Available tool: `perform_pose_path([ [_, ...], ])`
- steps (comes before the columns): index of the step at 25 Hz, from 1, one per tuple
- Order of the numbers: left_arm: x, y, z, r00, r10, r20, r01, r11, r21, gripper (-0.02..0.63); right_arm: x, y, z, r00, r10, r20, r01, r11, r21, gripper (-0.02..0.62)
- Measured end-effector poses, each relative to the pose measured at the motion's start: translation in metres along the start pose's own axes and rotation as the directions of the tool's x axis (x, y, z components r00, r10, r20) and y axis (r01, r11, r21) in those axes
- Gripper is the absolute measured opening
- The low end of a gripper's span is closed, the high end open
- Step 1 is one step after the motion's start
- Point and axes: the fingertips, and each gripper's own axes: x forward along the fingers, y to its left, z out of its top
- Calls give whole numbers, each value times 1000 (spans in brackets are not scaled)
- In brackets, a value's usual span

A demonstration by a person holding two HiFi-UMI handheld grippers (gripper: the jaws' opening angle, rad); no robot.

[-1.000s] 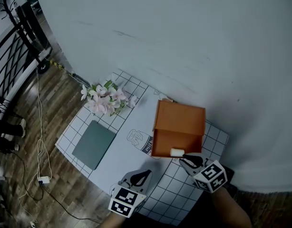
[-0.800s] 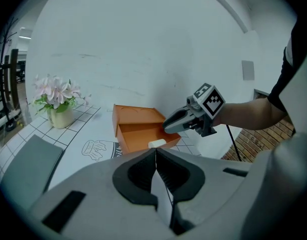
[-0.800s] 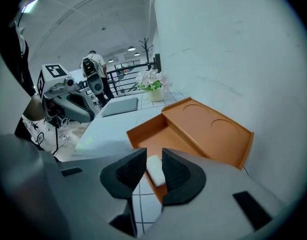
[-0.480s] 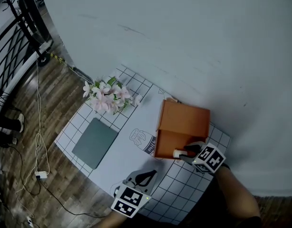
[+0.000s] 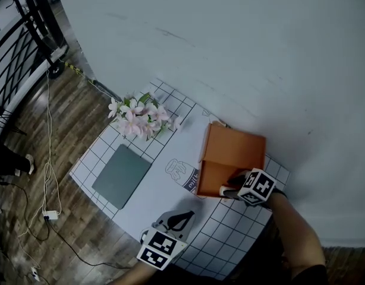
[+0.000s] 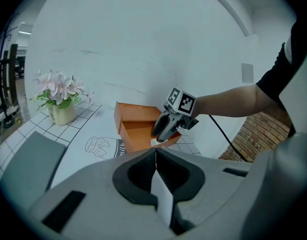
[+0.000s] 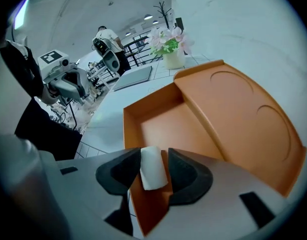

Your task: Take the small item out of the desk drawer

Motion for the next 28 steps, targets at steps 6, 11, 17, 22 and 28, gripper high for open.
perform_pose_path([
  [6, -8, 9, -6, 1000, 25, 12, -25, 999, -29, 11, 7, 4, -2, 996, 81, -48, -81, 997, 14, 161],
  [11, -14, 8, -12, 999, 43, 17, -43, 998, -41, 11, 13, 6, -3, 986, 137, -98, -133, 990, 44, 140],
  [17, -24, -4, -18, 999, 46, 25, -45, 998, -46, 11, 5, 7, 2, 995, 96, -40, -96, 995, 20, 121],
  [22, -33, -11, -23, 998, 56, 36, -54, 997, -52, 11, -12, -13, 6, 994, -105, -1, 105, 994, -20, 121],
  [28, -41, -24, -21, 998, 47, 48, -45, 998, -42, 11, -9, -14, -7, 962, -270, -45, 266, 960, -89, 175],
])
